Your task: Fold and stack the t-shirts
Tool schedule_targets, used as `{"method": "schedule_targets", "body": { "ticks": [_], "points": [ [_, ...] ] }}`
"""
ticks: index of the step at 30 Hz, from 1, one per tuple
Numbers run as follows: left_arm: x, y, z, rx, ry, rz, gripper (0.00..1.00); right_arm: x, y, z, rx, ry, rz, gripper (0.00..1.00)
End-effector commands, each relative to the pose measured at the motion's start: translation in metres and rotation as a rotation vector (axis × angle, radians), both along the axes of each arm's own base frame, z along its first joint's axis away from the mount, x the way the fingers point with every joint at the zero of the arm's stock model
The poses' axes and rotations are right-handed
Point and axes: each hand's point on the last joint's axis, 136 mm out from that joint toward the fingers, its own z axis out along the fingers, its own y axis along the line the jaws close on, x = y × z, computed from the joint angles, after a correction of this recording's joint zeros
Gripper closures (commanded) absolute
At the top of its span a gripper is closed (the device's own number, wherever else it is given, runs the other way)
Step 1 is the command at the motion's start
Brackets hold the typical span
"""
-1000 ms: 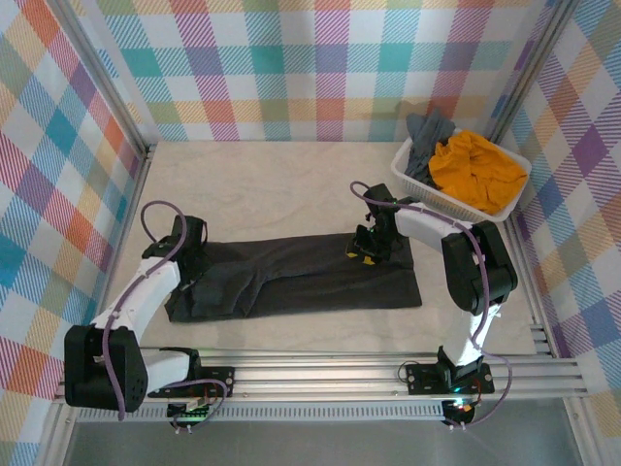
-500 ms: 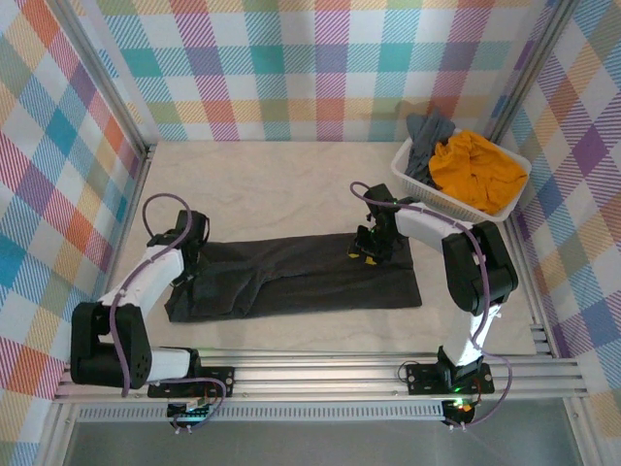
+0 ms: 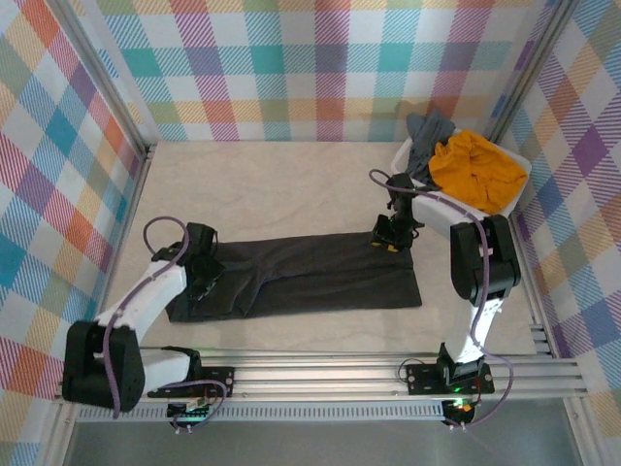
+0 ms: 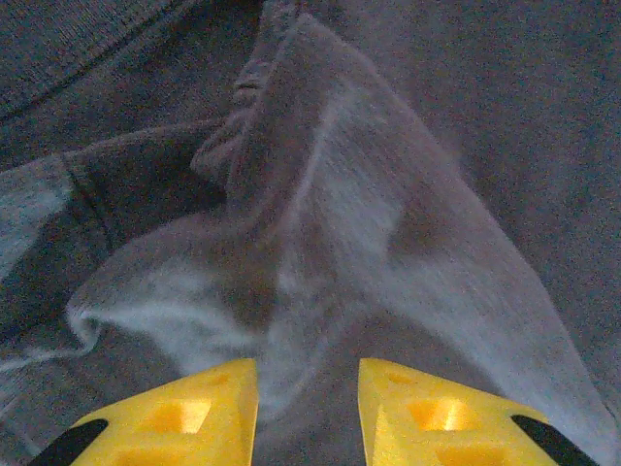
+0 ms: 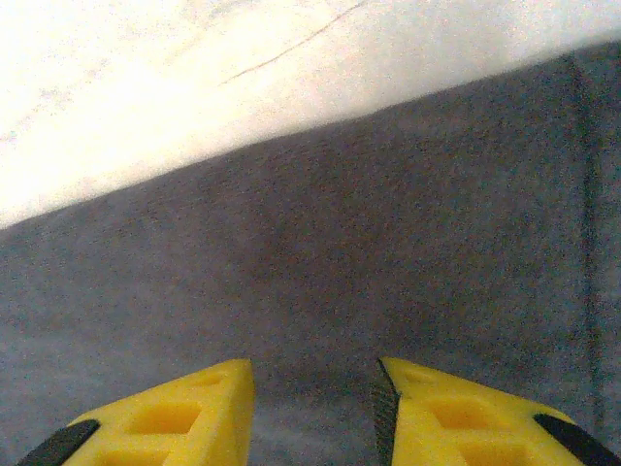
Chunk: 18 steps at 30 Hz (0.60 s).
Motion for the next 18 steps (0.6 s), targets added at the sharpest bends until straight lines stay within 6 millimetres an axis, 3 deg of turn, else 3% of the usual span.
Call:
{"method": "schedule_targets", "body": {
  "ticks": [1, 5, 9, 11, 14, 18],
  "points": [
    [0.021, 0.002, -0.009, -0.063, 0.014, 0.07, 0.68, -0.01, -0.015, -0.012, -0.08, 0.091, 0.032, 0.63],
    [0.03, 0.006, -0.039, -0.094, 0.115, 0.068, 0.69, -0.023, -0.021, -0.024, -0.109, 0.168, 0.019, 0.64],
    [0.061, 0.019, -0.063, -0.136, 0.174, 0.076, 0.72, -0.039, -0.028, -0.027, -0.129, 0.195, -0.003, 0.66],
    [0.093, 0.023, -0.064, -0.155, 0.126, 0.072, 0.72, -0.048, -0.029, -0.027, -0.122, 0.207, -0.016, 0.65],
    [0.158, 0.015, -0.056, -0.187, 0.032, 0.031, 0.72, -0.064, -0.027, -0.029, -0.098, 0.234, -0.036, 0.66],
    [0.251, -0.01, -0.051, -0.33, -0.143, 0.022, 0.72, -0.084, -0.016, -0.024, -0.069, 0.228, -0.053, 0.65]
  ]
}}
